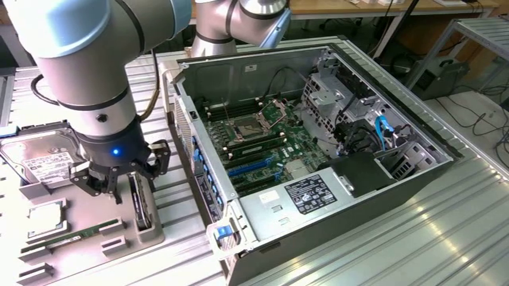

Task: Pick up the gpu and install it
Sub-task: 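Pick up the gpu and move the gpu toward the slot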

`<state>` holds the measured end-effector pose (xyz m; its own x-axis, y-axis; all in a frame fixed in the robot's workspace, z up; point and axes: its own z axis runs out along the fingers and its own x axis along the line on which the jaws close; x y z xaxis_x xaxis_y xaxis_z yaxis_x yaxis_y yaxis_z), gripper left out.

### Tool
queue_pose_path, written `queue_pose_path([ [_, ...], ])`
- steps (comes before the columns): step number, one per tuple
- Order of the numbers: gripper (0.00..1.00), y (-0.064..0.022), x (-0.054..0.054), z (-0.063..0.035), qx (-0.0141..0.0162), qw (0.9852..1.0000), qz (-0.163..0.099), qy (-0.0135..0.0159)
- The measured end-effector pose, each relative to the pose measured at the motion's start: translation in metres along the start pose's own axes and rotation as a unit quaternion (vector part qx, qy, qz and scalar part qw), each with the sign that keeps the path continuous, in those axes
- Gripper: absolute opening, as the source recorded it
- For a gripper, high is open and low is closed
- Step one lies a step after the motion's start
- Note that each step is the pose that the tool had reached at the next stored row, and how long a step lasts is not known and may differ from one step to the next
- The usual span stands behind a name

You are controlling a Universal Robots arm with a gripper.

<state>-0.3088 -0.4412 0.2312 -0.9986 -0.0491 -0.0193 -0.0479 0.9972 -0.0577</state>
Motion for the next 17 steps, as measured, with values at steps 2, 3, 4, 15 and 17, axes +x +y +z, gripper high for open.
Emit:
queue_pose_path([
  [2,0.6,0.0002,0.0001,0.0027,0.0,1.0,0.0,0.0],
  [3,0.6,0.0002,0.0001,0.0033,0.0,1.0,0.0,0.0],
  [4,0.6,0.0002,0.0001,0.0038,0.0,1.0,0.0,0.0],
  [15,0.5,0.0003,0.0001,0.0053,0.0,1.0,0.0,0.0001],
  [17,0.44,0.0003,0.0002,0.0054,-0.0001,1.0,0.0,0.0],
])
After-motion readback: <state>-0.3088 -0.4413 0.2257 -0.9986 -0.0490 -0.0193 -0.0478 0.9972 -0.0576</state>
